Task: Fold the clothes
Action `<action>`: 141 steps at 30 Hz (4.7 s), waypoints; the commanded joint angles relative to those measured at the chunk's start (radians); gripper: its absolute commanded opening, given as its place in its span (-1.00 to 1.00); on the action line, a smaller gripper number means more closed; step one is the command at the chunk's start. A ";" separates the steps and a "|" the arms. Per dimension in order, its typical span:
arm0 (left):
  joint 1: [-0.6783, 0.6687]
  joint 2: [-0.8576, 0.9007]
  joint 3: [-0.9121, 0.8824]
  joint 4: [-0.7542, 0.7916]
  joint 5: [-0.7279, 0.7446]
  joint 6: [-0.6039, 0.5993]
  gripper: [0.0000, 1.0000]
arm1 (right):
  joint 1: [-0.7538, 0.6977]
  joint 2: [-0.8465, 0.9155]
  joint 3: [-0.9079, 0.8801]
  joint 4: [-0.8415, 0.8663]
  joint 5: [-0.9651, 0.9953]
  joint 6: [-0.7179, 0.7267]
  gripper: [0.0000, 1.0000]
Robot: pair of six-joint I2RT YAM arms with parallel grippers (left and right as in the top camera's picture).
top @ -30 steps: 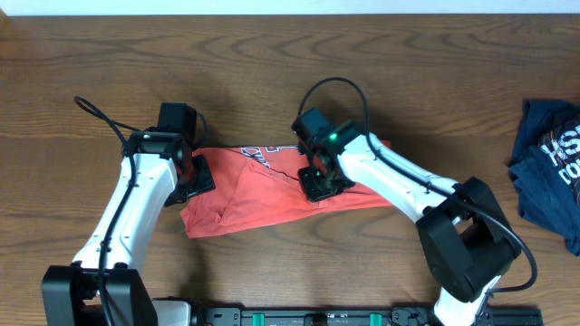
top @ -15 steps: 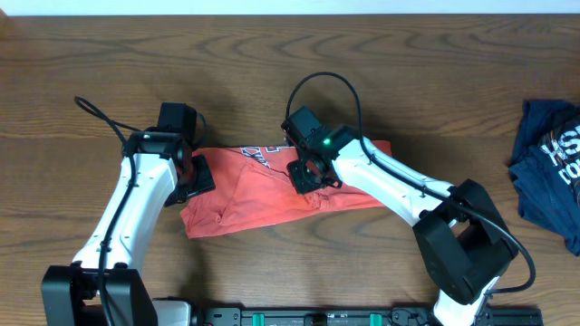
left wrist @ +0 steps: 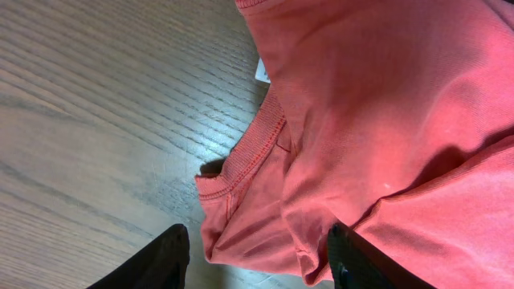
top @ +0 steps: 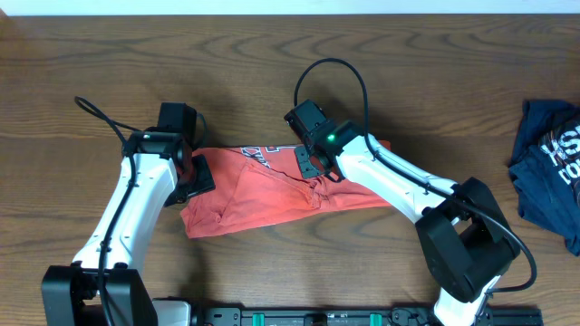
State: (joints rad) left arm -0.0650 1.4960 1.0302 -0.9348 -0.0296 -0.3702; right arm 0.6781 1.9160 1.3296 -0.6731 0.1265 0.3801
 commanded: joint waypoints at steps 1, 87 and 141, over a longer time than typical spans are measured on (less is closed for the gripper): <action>0.008 -0.006 0.008 -0.003 -0.004 -0.009 0.15 | -0.004 0.032 0.022 0.019 0.050 0.034 -0.37; 0.103 0.297 0.145 0.030 -0.024 0.125 -0.88 | -0.181 -0.201 0.064 -0.316 -0.021 -0.040 -0.26; -0.426 0.189 0.446 0.048 0.198 -0.010 -0.87 | -0.127 0.188 0.037 -0.188 -0.180 -0.168 -0.29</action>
State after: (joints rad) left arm -0.4847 1.6600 1.4555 -0.8898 0.1616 -0.3702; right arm 0.5346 2.0552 1.3811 -0.8677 -0.0040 0.2157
